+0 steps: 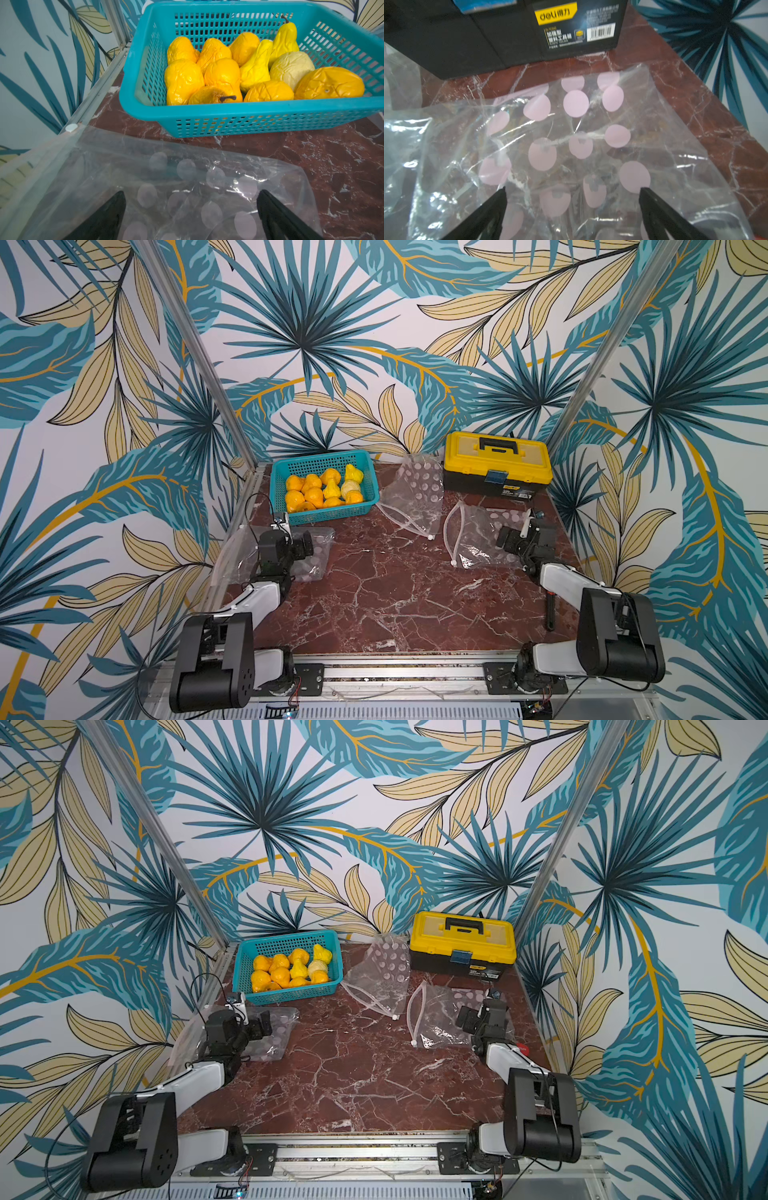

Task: Open the zip-top bag and take out the pear
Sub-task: Reset both arms

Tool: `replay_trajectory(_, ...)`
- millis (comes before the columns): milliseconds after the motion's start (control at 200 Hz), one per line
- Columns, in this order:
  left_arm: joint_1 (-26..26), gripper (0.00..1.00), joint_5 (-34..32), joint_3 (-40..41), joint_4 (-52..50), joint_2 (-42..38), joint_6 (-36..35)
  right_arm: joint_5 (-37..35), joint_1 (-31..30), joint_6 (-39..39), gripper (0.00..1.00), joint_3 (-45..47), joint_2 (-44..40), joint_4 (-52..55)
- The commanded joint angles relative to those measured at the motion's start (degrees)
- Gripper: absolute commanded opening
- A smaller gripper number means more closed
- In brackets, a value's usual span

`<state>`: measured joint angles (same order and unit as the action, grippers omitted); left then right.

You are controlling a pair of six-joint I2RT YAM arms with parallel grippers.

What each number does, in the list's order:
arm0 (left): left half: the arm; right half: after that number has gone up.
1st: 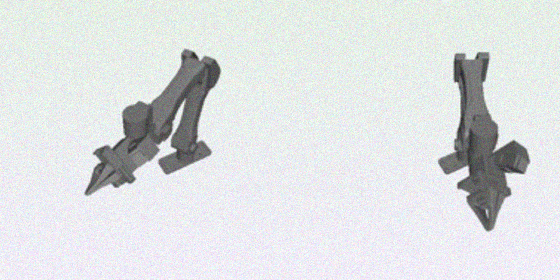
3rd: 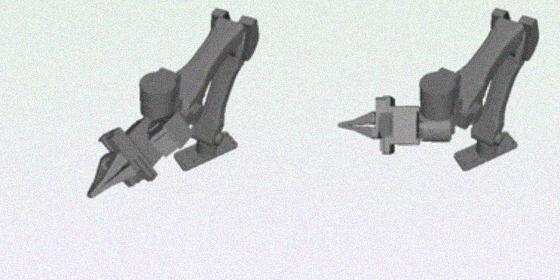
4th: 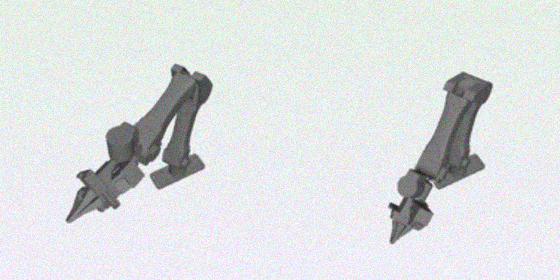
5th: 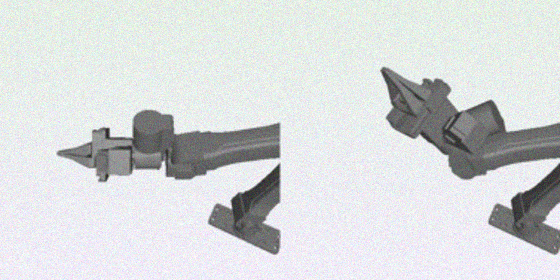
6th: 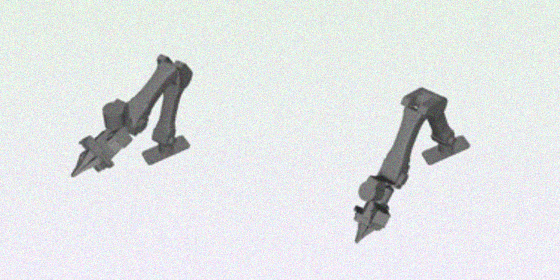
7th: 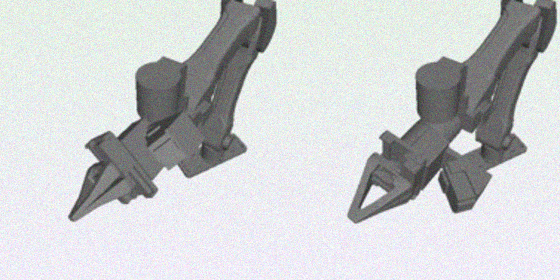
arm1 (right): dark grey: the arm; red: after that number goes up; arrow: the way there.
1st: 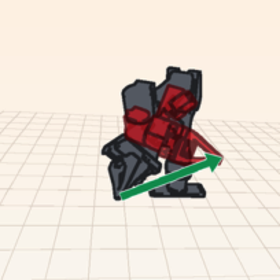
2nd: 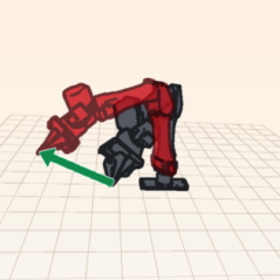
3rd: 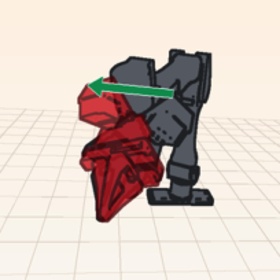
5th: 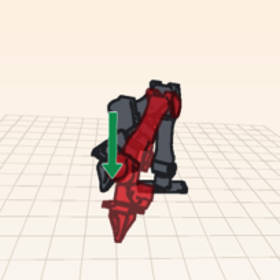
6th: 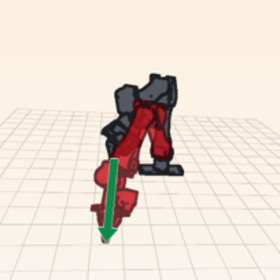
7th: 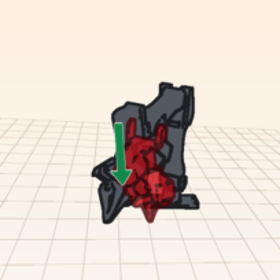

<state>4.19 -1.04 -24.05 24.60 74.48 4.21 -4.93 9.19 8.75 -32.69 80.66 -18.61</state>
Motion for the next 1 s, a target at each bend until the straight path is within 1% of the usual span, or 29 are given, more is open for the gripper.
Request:
replay_trajectory(0,-0.23,1.0,2.63,-2.78,8.0,4.26,-1.48,0.7,-0.56,-1.12,0.99,3.05,1.65,-14.62)
replay_trajectory(55,0.01,1.0,3.99,-3.89,9.58,6.66,-0.96,-0.4,-1.47,-1.1,1.0,2.59,0.88,-12.36)
replay_trajectory(100,-0.03,1.0,5.68,-4.64,9.96,8.41,-1.63,0.07,-1.69,-1.68,0.99,3.82,0.78,-14.78)
replay_trajectory(175,-0.2,1.0,6.03,-4.51,11.87,10.83,-1.97,-0.2,-1.9,-1.89,1.0,5.24,0.16,-16.66)
replay_trajectory(396,-0.36,0.99,6.49,-3.19,13.97,10.74,-2.51,-1.57,-3.99,-3.84,1.0,7.58,0.48,-21.28)
replay_trajectory(436,-0.77,1.0,5.27,-2.81,14.64,10.85,-2.47,-1.83,-4.73,-4.42,0.99,8.28,2.2,-23.85)
replay_trajectory(471,-1.01,0.99,4.07,-2.24,15.94,11.14,-2.38,-1.73,-5.32,-6.08,1.0,10.03,4.36,-30.04)
replay_trajectory(506,-1.03,1.0,3.85,-1.18,18.29,11.73,-2.27,-2.03,-5.67,-6.63,0.99,11.15,5.02,-32.98)
replay_trajectory(541,-1.11,1.0,3.96,0.26,21.9,12.47,-2.4,-2.17,-5.68,-6.37,0.99,10.79,4.59,-31.08)
replay_trajectory(586,-1.27,1.0,3.95,0.24,21.6,12.45,-2.71,-2.47,-5.68,-5.46,0.99,9.88,3.82,-28.01)
replay_trajectory(641,-1.59,1.0,3.35,0.24,21.69,12.45,-2.88,-2.44,-5.76,-6.02,0.99,10.09,4.39,-29.45)
replay_trajectory(761,-1.91,1.0,1.79,0.06,21.59,12.54,-2.74,-2.56,-5.76,-5.93,0.99,9.57,4.63,-28.53)
replay_trajectory(996,-2.01,0.99,1.74,0.16,21.56,12.45,-2.72,-2.54,-5.76,-5.88,0.99,10.27,3.98,-29.09)
